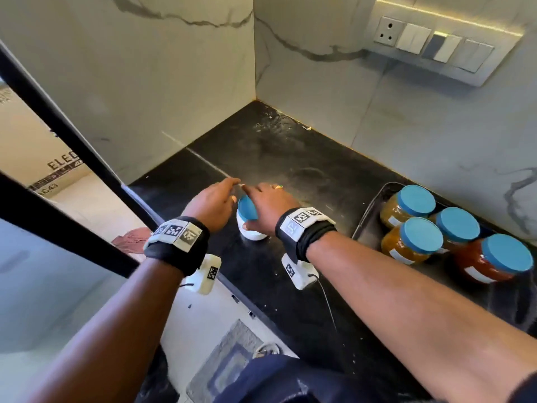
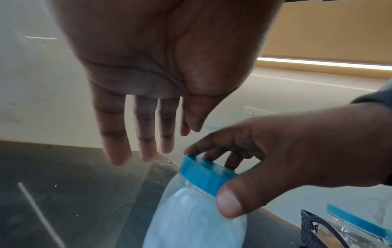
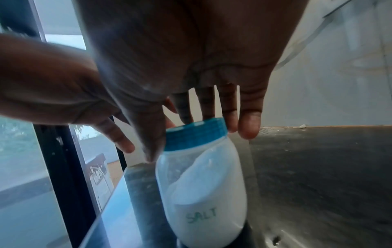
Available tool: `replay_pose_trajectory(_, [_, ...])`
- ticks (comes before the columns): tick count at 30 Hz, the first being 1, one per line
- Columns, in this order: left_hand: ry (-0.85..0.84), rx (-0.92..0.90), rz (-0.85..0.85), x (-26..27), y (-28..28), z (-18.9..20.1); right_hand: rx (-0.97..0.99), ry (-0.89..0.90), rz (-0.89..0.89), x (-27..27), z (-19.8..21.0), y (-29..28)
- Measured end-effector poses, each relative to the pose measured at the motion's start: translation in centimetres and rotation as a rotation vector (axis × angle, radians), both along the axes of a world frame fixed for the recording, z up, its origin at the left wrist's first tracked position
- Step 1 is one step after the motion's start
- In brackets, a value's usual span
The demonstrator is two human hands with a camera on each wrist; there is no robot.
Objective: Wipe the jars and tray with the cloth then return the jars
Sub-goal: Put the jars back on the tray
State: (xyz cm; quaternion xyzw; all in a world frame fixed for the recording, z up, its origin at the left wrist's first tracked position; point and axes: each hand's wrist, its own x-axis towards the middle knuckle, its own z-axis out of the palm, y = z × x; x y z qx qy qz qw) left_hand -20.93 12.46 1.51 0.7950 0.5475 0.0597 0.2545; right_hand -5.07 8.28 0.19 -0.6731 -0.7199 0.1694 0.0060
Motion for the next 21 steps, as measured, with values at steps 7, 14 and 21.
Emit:
replay_pose_trajectory(7, [-0.086,-0.062,-0.047,1.3,0.0,0.2,-0.045,0.069,-0.179,2.8,1.7,-0.7])
replay_pose_trajectory(14, [-0.175,-0.046,-0.290,9.5,-0.5,2.2,0.124,0.189,-0.446,12.5,9.5,-7.1])
replay_pose_trajectory(21, [-0.206,0.095,-0.636,21.0,-3.5,2.9,0.244,0.017,-0.782,21.7,13.4,-19.1])
